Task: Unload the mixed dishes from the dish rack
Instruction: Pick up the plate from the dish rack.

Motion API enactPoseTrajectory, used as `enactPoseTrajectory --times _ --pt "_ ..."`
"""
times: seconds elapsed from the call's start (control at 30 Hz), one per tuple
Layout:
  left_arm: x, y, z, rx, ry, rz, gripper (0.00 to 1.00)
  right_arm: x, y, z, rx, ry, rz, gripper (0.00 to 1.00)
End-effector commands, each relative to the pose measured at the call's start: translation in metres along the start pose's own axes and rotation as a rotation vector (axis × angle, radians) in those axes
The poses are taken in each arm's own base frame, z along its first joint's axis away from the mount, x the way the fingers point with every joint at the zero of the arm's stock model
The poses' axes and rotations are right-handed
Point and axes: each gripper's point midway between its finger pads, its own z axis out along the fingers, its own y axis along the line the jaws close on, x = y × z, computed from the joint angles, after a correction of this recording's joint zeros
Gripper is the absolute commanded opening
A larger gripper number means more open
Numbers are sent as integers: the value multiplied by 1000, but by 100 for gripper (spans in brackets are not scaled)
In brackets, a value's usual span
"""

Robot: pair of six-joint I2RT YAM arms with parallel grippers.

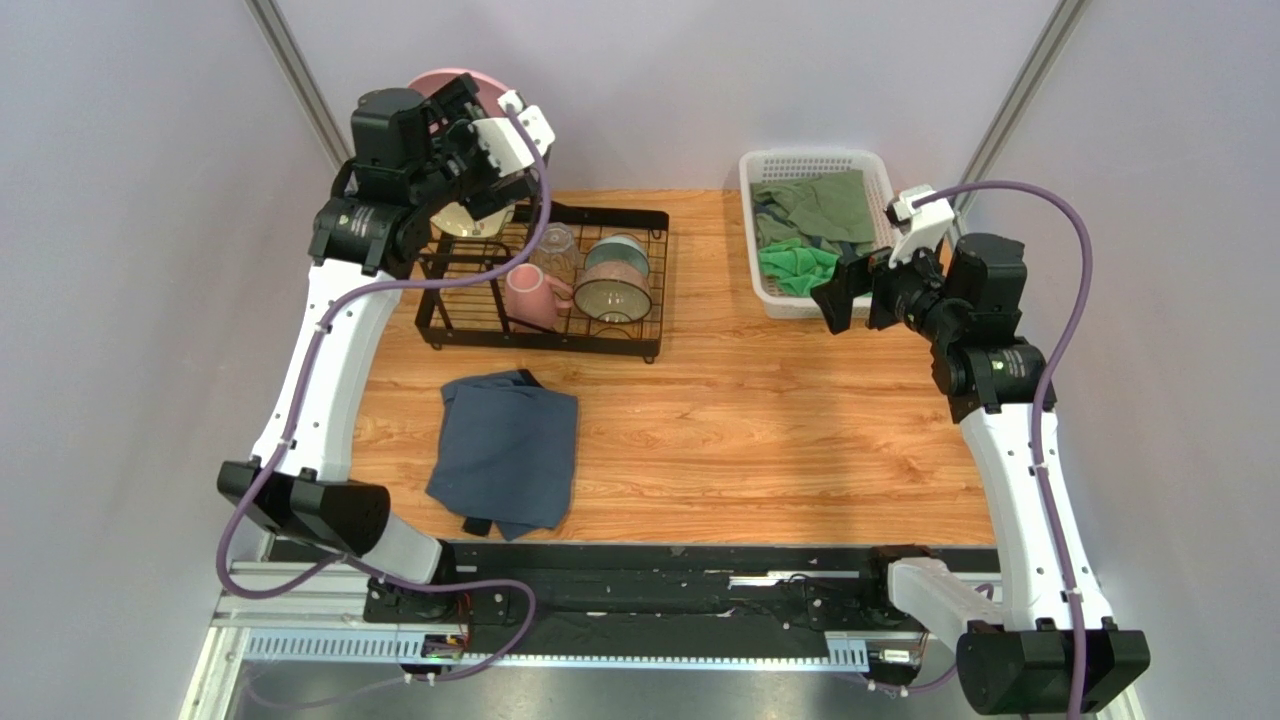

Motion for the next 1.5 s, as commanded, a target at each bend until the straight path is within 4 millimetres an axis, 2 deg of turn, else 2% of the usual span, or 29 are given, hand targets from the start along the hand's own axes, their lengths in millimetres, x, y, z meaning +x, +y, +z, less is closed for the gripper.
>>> enactPoseTrajectory --times 0.0,0.37,0.4,0.47,0.67,1.03,1.47 --pt "-10 24 6 -55 12 180 98 11 -1 7 -23 30 -37 100" --pt "17 37 71 -40 133 462 97 26 -7 23 -43 80 -60 100" --pt "14 44 71 -56 137 488 97 27 -7 24 -45 84 -60 100" --pt "19 43 81 -44 150 507 97 30 -9 28 -47 95 -60 100" --pt "13 54 93 -59 143 553 96 38 -11 35 -57 116 -65 100" --pt "33 43 116 0 204 651 91 48 -14 37 -48 136 -77 100" --pt "41 53 133 -33 248 730 83 55 -11 38 -59 141 -68 100"
